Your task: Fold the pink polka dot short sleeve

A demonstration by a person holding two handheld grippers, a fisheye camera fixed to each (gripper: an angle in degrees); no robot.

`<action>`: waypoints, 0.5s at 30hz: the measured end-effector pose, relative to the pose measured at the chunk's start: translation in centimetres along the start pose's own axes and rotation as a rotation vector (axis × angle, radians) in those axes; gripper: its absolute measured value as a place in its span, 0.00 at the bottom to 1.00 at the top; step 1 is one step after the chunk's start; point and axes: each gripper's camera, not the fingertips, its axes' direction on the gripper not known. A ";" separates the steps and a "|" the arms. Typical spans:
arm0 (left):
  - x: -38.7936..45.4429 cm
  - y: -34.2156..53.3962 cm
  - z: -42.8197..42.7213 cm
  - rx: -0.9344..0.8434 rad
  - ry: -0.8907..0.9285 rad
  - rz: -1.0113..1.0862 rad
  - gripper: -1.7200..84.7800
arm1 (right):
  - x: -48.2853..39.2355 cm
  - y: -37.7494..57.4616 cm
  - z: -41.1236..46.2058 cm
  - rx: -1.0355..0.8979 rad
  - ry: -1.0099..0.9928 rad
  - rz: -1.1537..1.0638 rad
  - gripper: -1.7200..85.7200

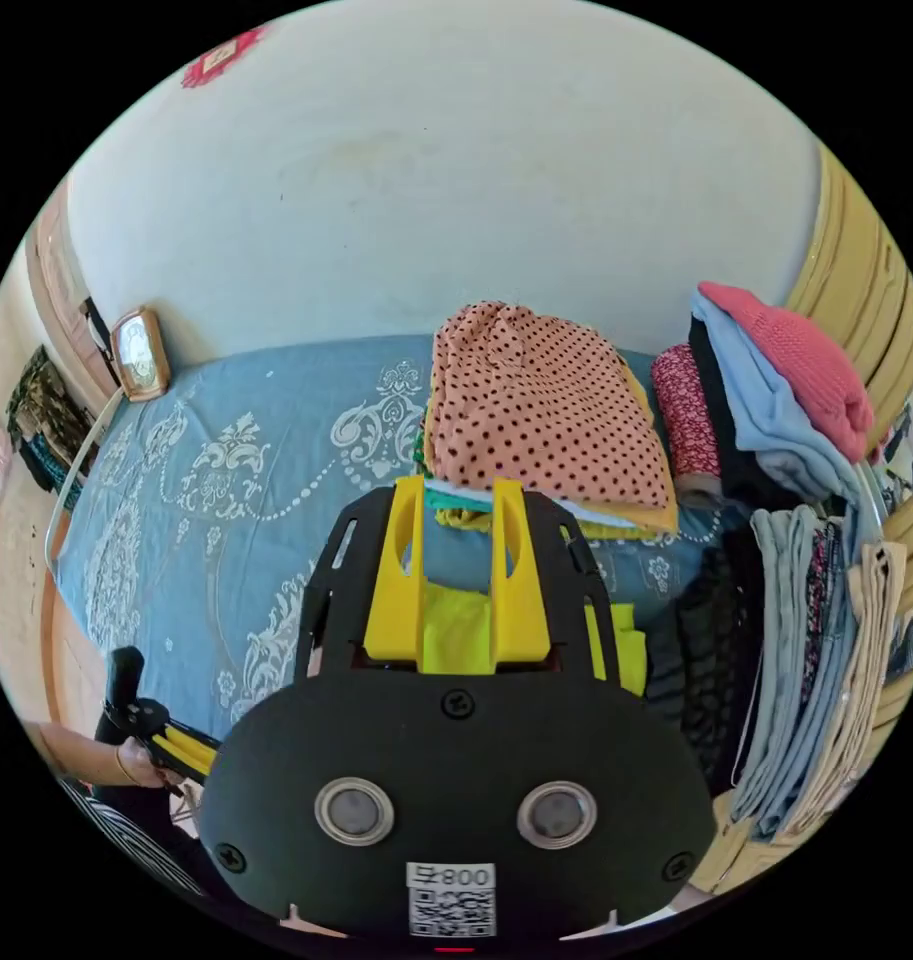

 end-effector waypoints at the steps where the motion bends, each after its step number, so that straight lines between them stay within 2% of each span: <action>1: -0.2 0.6 -0.4 0.010 0.009 -0.018 0.09 | -0.6 -0.3 1.2 0.001 -0.013 0.012 0.14; 8: -0.1 4.2 -1.1 0.030 0.031 -0.070 0.08 | -3.4 1.3 8.1 -0.102 0.041 0.067 0.05; 15: 3.6 7.5 -0.2 0.061 0.071 -0.052 0.06 | -5.2 4.5 6.3 0.007 -0.086 0.151 0.03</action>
